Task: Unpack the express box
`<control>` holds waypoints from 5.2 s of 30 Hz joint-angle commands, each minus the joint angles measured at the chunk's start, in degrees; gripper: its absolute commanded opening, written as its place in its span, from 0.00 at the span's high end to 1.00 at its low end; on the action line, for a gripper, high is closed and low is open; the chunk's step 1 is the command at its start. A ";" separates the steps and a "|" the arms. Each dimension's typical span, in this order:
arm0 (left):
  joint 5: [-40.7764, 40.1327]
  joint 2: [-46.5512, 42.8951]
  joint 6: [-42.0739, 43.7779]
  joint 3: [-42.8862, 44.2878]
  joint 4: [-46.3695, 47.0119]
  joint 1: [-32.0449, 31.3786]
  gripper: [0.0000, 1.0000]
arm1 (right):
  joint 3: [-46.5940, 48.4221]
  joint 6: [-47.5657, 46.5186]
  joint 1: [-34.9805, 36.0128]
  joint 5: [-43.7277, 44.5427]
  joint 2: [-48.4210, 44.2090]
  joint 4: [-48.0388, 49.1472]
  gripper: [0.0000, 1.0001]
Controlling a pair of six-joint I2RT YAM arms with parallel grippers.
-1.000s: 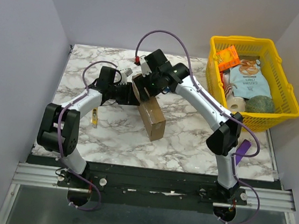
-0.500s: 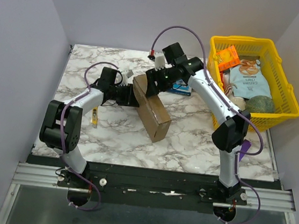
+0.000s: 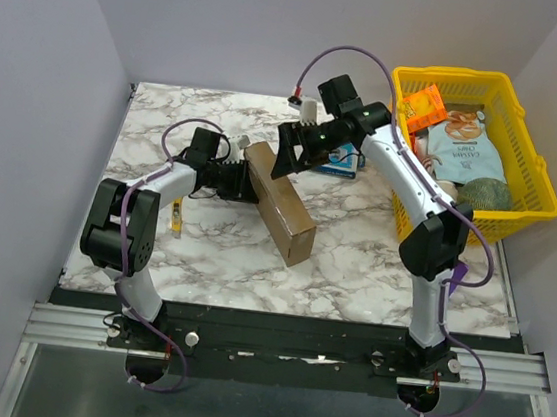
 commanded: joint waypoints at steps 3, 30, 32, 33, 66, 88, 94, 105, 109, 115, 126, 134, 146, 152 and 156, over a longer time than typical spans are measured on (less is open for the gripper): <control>-0.53 -0.15 0.38 1.30 0.03 0.06 0.62 | 3.38 -4.89 7.28 30.16 -4.82 0.99 0.00; -0.80 -1.11 -1.46 1.21 1.26 0.06 0.62 | 4.16 -19.84 23.56 46.63 -1.93 -0.86 0.38; -0.62 -1.37 -1.47 0.95 1.35 -0.03 0.62 | 3.90 -20.19 23.91 48.82 -1.14 -0.77 0.40; -0.62 -1.46 -1.46 0.86 1.52 -0.12 0.62 | 3.81 -20.37 24.35 49.36 -0.88 -0.59 0.41; -0.36 -1.90 -2.34 -0.55 3.02 -0.56 0.62 | 0.73 -24.14 25.58 56.04 0.09 -0.76 0.69; -0.53 -1.64 -2.61 -1.34 3.72 -0.38 0.62 | 5.13 -29.52 25.41 65.79 0.10 3.80 0.91; 1.31 -5.68 -0.50 -3.09 4.69 0.15 0.60 | 5.30 -25.73 24.36 67.38 -0.43 5.38 0.25; -0.96 -12.19 1.35 -6.97 3.02 0.59 0.56 | 4.78 -15.21 14.69 40.07 -4.92 -2.16 0.00; -1.76 -8.68 -0.14 -4.43 3.02 1.38 0.53 | 2.66 -13.08 15.65 37.15 -4.65 -3.58 0.00; 0.17 -4.28 -2.08 -1.25 2.22 1.55 0.53 | 1.00 -11.58 16.79 33.37 -3.42 -5.42 0.00; 2.02 -2.96 -4.80 -3.09 5.57 1.64 0.55 | -0.15 -12.28 19.43 44.61 -1.23 -4.55 0.00; 3.07 -2.26 -5.51 -3.45 6.71 1.73 0.55 | 0.46 -12.46 19.43 42.42 0.00 -5.43 0.10; 3.42 -1.29 -5.51 -3.19 6.88 1.64 0.56 | -0.15 -11.32 19.17 46.20 0.09 -4.99 0.00; 3.60 -1.38 -5.42 -3.45 6.97 1.73 0.56 | 1.08 -10.79 18.64 46.37 0.18 -4.64 0.00; 3.77 -1.03 -5.51 -3.45 7.15 1.64 0.57 | 1.00 -10.79 18.20 45.94 0.00 -4.55 0.00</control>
